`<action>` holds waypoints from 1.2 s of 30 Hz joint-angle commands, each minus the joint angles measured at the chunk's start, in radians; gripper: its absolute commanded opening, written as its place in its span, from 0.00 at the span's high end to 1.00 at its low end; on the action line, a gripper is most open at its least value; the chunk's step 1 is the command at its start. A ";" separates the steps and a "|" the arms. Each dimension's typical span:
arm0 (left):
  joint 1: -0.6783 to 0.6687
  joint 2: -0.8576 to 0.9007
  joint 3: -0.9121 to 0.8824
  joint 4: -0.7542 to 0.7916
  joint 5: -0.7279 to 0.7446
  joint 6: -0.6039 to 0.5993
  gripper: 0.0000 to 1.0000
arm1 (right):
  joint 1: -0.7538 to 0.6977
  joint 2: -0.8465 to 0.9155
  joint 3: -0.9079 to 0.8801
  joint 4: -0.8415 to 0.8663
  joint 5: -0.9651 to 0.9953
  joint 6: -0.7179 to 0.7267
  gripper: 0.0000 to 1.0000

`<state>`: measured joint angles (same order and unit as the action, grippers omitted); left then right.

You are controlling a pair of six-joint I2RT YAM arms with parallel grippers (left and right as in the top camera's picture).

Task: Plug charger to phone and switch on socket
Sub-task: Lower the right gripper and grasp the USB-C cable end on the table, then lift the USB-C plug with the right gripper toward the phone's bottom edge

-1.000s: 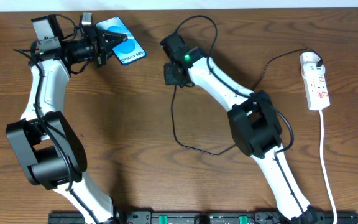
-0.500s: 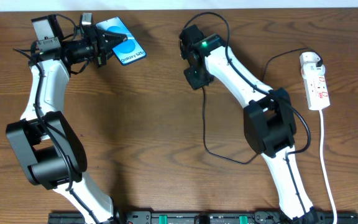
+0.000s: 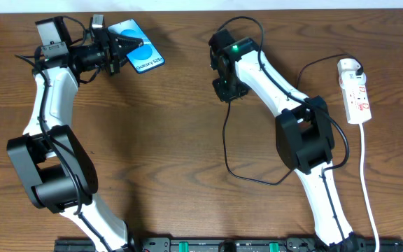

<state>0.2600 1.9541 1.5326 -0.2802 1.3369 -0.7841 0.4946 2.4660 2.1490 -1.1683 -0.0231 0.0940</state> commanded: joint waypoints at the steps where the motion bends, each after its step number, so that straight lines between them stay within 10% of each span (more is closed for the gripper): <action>1: 0.003 -0.007 0.003 0.005 0.040 0.021 0.93 | -0.005 0.027 -0.004 -0.018 -0.026 0.091 0.67; 17: 0.003 -0.007 0.003 0.004 0.060 0.022 0.94 | 0.000 0.068 -0.006 -0.050 -0.089 0.340 0.63; 24: 0.003 -0.007 0.003 0.005 0.062 0.025 0.93 | -0.003 0.085 -0.006 -0.030 -0.097 0.346 0.99; 36: 0.003 -0.007 0.000 0.004 0.062 0.032 0.93 | -0.037 -0.054 -0.004 0.079 -0.444 -0.082 0.99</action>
<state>0.2600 1.9541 1.5326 -0.2806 1.3579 -0.7795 0.4847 2.4935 2.1494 -1.0969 -0.2630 0.2161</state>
